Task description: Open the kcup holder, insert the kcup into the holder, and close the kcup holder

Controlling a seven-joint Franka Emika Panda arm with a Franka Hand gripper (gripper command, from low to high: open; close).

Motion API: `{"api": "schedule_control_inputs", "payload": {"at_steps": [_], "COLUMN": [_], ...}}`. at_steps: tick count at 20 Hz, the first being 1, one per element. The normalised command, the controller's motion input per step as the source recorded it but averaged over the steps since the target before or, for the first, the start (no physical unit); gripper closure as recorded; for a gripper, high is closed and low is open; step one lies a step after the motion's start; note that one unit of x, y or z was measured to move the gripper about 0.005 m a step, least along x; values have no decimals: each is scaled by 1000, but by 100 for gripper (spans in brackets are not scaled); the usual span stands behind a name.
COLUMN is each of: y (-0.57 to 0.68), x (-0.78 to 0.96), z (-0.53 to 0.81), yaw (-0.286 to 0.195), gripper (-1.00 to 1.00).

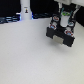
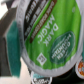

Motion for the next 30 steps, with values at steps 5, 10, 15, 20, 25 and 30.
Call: {"api": "schedule_control_inputs", "payload": {"at_steps": [5, 10, 15, 20, 25, 30], "y": [212, 4, -45, -22, -62, -39], "x": [-575, -388, -137, -70, -79, -60], "z": [-149, -187, -238, -267, -276, -220], "yaw": [108, 74, 38, 24, 21, 12], "gripper": [100, 100, 100, 100, 100, 100]}}
